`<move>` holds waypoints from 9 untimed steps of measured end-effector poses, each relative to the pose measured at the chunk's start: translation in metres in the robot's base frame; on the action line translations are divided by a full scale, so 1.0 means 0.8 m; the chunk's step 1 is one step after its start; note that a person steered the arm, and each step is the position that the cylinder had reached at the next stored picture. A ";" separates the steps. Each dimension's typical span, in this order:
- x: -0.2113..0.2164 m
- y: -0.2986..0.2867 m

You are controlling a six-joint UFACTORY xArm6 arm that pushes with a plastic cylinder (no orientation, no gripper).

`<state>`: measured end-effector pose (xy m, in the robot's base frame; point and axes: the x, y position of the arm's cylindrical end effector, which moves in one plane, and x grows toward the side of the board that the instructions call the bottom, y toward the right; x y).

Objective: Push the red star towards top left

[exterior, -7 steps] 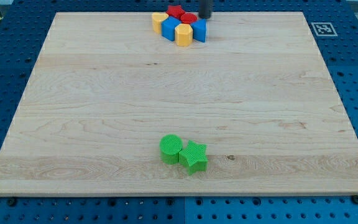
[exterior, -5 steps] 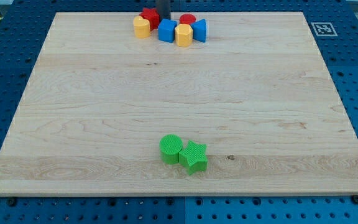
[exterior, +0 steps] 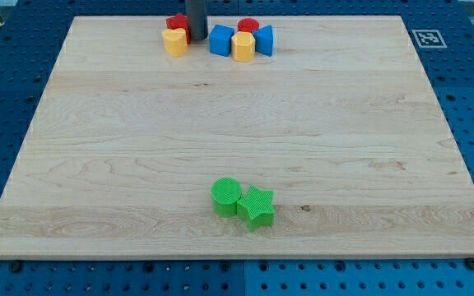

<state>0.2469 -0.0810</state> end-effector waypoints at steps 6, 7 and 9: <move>-0.059 -0.066; -0.061 -0.112; -0.063 -0.172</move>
